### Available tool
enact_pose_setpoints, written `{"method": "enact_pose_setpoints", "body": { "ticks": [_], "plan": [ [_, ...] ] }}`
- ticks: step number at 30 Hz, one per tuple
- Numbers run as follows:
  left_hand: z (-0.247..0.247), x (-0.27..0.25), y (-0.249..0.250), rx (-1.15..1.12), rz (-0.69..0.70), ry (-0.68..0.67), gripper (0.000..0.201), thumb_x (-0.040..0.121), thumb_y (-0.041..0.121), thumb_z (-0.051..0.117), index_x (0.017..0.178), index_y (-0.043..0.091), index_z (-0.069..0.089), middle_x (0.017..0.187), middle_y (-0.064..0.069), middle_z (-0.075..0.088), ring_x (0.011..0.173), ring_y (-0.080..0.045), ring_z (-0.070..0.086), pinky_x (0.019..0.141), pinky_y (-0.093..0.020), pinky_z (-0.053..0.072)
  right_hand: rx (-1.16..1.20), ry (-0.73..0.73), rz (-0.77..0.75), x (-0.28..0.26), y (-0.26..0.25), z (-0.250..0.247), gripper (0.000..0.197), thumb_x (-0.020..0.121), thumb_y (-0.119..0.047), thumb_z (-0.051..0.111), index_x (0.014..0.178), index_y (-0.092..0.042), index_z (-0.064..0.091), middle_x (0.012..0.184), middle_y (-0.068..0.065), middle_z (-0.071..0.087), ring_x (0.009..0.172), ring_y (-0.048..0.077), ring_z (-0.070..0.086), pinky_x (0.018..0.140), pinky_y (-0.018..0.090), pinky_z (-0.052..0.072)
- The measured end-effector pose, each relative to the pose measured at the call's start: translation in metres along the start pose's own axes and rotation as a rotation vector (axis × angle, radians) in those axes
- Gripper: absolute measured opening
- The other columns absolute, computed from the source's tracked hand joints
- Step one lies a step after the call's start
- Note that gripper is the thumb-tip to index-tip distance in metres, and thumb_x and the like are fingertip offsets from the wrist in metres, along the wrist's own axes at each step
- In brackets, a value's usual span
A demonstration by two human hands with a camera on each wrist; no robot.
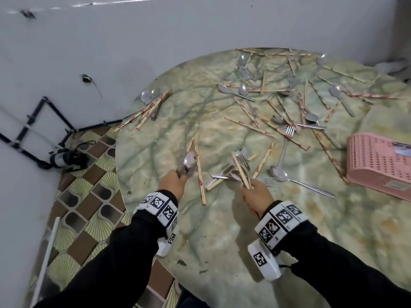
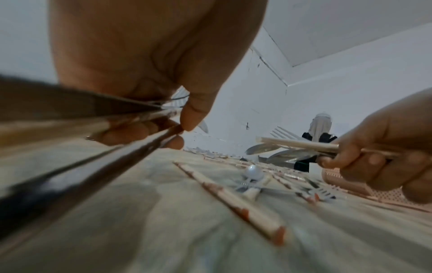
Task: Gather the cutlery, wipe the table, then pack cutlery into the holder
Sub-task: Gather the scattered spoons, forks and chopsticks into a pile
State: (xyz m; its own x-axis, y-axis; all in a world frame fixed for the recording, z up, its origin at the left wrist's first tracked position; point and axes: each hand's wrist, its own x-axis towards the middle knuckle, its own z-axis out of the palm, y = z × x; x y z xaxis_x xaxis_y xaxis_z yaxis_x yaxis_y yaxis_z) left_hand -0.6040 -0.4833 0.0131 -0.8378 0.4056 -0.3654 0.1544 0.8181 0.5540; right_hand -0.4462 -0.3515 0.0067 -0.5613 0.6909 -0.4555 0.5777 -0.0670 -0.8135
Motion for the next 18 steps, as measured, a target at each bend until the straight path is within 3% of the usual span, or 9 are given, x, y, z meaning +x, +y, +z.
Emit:
{"method": "enact_pose_setpoints", "body": {
  "ticks": [2, 5, 8, 11, 14, 16, 18],
  "plan": [
    [-0.002, 0.005, 0.01, -0.026, 0.024, 0.002, 0.035, 0.097, 0.026, 0.042, 0.115, -0.002, 0.052, 0.114, -0.02, 0.059, 0.107, -0.035, 0.055, 0.087, -0.034, 0.041, 0.06, 0.054, 0.019, 0.009, 0.0, -0.001, 0.027, 0.085, -0.005, 0.053, 0.063, -0.019, 0.047, 0.053, -0.001, 0.043, 0.038, 0.009, 0.039, 0.029, 0.012, 0.027],
    [0.002, 0.02, 0.027, -0.103, 0.05, -0.021, 0.035, 0.098, 0.028, 0.039, 0.116, 0.002, 0.054, 0.114, -0.016, 0.061, 0.106, -0.034, 0.057, 0.091, -0.036, 0.042, 0.127, 0.122, 0.099, 0.026, -0.001, 0.002, 0.026, 0.081, -0.006, 0.058, 0.063, -0.018, 0.045, 0.055, 0.003, 0.044, 0.044, 0.014, 0.036, 0.042, 0.022, 0.028],
    [0.01, 0.034, 0.042, -0.167, 0.07, -0.023, 0.036, 0.097, 0.026, 0.039, 0.121, 0.002, 0.051, 0.116, -0.018, 0.06, 0.107, -0.035, 0.057, 0.093, -0.038, 0.044, 0.192, 0.152, 0.246, 0.041, -0.004, 0.005, 0.025, 0.077, -0.016, 0.065, 0.062, -0.012, 0.045, 0.051, 0.006, 0.043, 0.04, 0.016, 0.035, 0.045, 0.024, 0.028],
    [0.016, 0.045, 0.055, -0.199, -0.005, -0.015, 0.039, 0.098, 0.019, 0.041, 0.132, -0.001, 0.042, 0.125, -0.02, 0.055, 0.112, -0.036, 0.055, 0.088, -0.035, 0.043, 0.136, 0.15, 0.336, 0.052, -0.012, 0.007, 0.027, 0.07, -0.03, 0.066, 0.064, -0.006, 0.055, 0.048, 0.007, 0.049, 0.043, 0.021, 0.043, 0.051, 0.028, 0.036],
    [0.02, 0.053, 0.057, -0.172, -0.057, -0.072, 0.038, 0.094, 0.021, 0.048, 0.124, -0.003, 0.049, 0.114, -0.019, 0.06, 0.099, -0.034, 0.059, 0.074, -0.03, 0.042, 0.025, 0.143, 0.343, 0.059, -0.02, 0.009, 0.035, 0.073, -0.038, 0.064, 0.087, -0.007, 0.061, 0.077, 0.013, 0.058, 0.068, 0.025, 0.053, 0.063, 0.032, 0.042],
    [0.021, 0.057, 0.054, -0.054, -0.035, -0.132, 0.04, 0.089, 0.024, 0.056, 0.116, -0.005, 0.053, 0.105, -0.018, 0.062, 0.092, -0.033, 0.061, 0.07, -0.03, 0.045, 0.011, 0.13, 0.311, 0.064, -0.023, 0.012, 0.023, 0.081, -0.033, 0.064, 0.086, -0.014, 0.053, 0.093, 0.009, 0.054, 0.082, 0.022, 0.051, 0.076, 0.033, 0.048],
    [0.022, 0.06, 0.051, 0.047, -0.006, -0.146, 0.039, 0.085, 0.023, 0.063, 0.114, -0.002, 0.057, 0.098, -0.014, 0.062, 0.095, -0.031, 0.063, 0.071, -0.029, 0.046, -0.018, 0.133, 0.285, 0.069, -0.022, 0.014, 0.021, 0.083, -0.028, 0.065, 0.088, -0.016, 0.048, 0.097, 0.006, 0.051, 0.087, 0.021, 0.049, 0.084, 0.032, 0.048]
  ]
}}
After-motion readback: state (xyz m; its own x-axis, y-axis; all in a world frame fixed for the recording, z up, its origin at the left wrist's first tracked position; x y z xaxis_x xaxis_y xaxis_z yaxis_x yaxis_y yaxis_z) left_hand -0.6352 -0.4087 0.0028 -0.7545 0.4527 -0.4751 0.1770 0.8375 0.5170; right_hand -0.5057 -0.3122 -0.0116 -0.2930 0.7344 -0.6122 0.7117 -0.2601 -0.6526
